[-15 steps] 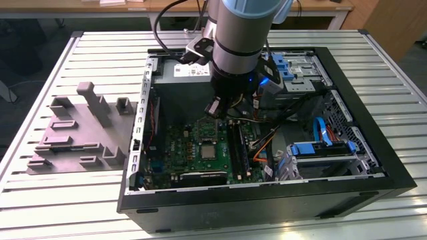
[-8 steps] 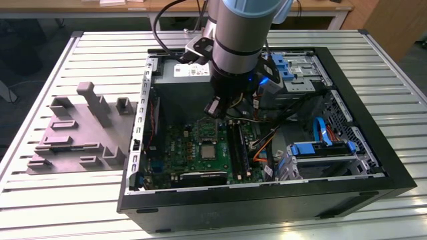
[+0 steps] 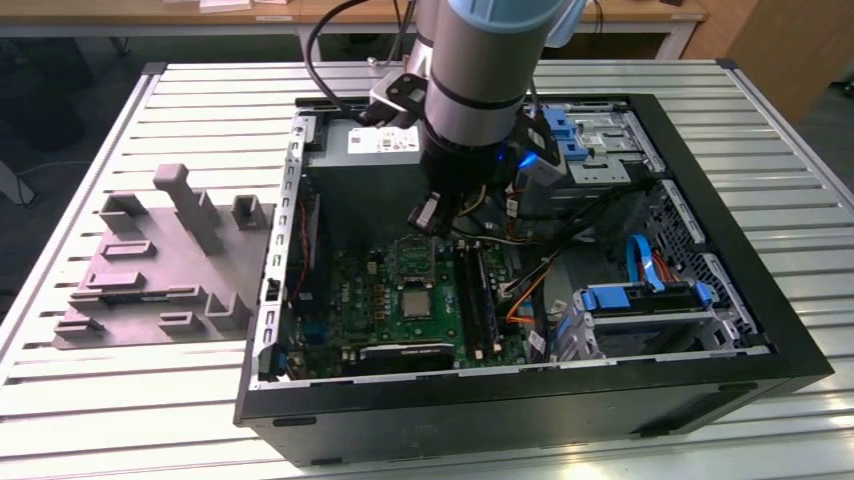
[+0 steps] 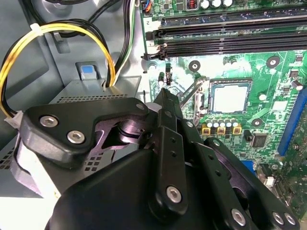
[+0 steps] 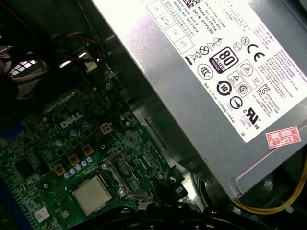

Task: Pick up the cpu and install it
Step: 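Close the cpu cover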

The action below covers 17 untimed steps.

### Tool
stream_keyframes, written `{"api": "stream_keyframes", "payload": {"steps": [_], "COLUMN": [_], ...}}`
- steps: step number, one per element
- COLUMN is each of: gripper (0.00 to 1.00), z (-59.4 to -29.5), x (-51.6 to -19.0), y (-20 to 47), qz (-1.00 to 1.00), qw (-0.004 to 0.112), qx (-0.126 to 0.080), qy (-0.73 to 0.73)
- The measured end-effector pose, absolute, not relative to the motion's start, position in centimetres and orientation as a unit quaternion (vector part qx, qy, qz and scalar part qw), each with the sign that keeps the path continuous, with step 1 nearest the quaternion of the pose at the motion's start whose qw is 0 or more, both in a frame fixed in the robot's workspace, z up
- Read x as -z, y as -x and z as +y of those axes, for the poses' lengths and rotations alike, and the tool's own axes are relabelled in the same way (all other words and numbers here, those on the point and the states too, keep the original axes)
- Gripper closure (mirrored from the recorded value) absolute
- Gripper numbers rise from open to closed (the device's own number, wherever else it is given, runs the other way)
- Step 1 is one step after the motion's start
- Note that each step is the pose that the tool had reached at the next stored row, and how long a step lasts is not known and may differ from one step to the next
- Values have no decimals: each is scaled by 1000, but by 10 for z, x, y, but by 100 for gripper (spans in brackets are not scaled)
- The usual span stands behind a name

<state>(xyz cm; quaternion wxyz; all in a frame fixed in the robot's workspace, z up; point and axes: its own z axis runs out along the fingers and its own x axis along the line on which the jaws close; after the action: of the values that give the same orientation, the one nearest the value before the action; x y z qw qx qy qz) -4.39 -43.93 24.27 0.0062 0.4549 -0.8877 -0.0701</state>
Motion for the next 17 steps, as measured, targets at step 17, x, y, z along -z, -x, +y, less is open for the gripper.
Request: {"api": "stream_keyframes", "payload": {"steps": [17], "gripper": [89], "z": [-439], "x": [-245], "y": [44], "qz": [-888], "qw": [11], "qx": [72], "qy": [-455]}}
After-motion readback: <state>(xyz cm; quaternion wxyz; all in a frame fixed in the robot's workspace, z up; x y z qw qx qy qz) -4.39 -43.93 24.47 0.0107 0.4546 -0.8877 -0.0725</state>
